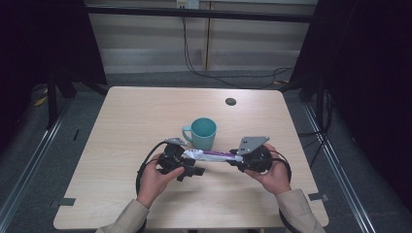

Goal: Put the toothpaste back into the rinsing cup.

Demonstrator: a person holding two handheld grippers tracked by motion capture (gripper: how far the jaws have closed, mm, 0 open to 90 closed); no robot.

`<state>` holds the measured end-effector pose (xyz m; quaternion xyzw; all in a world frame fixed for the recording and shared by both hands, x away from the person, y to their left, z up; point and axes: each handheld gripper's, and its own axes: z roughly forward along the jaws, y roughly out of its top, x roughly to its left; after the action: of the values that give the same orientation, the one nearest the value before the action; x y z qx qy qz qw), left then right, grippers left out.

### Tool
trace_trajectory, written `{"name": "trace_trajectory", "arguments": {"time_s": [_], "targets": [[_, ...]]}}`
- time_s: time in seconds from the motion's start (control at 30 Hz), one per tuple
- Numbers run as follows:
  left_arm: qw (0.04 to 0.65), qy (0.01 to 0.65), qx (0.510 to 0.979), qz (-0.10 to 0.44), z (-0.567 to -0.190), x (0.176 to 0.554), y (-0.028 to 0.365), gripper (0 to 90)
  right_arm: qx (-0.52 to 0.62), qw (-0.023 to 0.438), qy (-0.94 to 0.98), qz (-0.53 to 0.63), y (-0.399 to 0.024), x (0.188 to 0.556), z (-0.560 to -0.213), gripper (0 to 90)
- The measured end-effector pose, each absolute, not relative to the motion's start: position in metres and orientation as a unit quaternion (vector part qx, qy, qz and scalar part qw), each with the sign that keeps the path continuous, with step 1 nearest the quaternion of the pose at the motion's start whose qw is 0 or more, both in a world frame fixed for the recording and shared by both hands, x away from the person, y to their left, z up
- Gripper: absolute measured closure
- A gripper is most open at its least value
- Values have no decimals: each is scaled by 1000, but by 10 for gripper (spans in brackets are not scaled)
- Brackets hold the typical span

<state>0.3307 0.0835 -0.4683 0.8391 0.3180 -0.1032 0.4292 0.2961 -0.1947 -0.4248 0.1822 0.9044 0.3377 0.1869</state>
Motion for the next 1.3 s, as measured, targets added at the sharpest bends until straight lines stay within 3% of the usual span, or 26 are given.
{"name": "trace_trajectory", "arguments": {"time_s": [0.2, 0.57, 0.87, 1.3], "targets": [[462, 328, 815, -116, -466, 334, 87, 405, 165, 182, 909, 338, -182, 297, -423, 636], [421, 346, 833, -98, -472, 333, 97, 399, 176, 146, 925, 303, -184, 300, -448, 634], [419, 339, 837, -94, -470, 333, 99, 405, 195, 102, 939, 263, -184, 305, -467, 630], [417, 337, 840, -88, -469, 331, 104, 406, 208, 83, 942, 251, -183, 309, -481, 613]]}}
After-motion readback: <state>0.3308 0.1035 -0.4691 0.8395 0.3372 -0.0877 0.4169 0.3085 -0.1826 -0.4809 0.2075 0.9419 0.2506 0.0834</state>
